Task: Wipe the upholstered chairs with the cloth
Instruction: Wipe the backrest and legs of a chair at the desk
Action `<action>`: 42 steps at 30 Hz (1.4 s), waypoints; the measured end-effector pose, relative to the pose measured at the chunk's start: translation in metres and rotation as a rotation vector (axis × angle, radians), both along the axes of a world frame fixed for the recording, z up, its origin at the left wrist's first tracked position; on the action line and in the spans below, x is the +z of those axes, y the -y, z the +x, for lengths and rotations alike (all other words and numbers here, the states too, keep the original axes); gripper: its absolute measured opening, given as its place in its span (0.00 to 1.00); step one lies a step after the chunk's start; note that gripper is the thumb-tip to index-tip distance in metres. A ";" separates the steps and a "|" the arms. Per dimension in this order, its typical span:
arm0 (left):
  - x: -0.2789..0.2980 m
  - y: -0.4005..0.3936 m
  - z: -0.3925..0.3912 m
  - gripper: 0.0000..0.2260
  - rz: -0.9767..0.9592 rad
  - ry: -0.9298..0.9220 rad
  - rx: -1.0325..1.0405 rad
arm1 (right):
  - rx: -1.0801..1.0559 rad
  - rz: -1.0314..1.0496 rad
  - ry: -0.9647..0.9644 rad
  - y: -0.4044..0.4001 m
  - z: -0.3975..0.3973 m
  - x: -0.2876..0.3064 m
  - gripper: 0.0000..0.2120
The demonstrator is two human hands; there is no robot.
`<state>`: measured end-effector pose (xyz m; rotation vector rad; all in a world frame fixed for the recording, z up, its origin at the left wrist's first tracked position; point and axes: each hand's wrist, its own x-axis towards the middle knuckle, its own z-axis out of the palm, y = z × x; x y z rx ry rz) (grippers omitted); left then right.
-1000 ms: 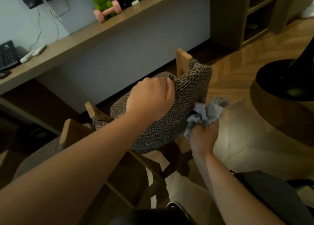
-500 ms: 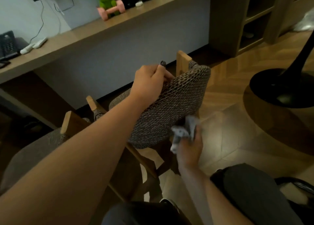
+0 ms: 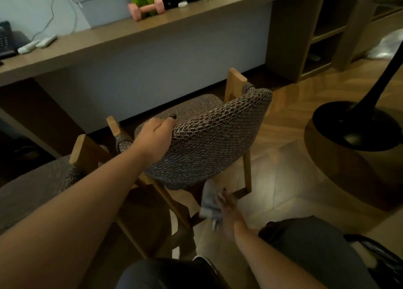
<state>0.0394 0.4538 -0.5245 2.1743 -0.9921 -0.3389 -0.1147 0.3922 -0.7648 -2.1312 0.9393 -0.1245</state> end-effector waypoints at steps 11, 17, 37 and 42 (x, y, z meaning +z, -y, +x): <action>-0.006 -0.005 0.003 0.21 -0.073 -0.033 -0.011 | -0.817 0.245 1.135 0.005 -0.011 0.174 0.32; -0.006 -0.003 0.000 0.22 -0.094 -0.022 0.048 | -0.240 -0.689 0.974 0.000 0.018 0.158 0.31; -0.002 -0.040 -0.023 0.15 -0.117 0.003 0.008 | 0.184 -0.259 0.401 -0.007 -0.040 0.117 0.31; -0.001 -0.092 -0.076 0.29 -0.289 -0.085 -0.215 | 0.469 -0.139 0.360 0.010 -0.080 0.194 0.36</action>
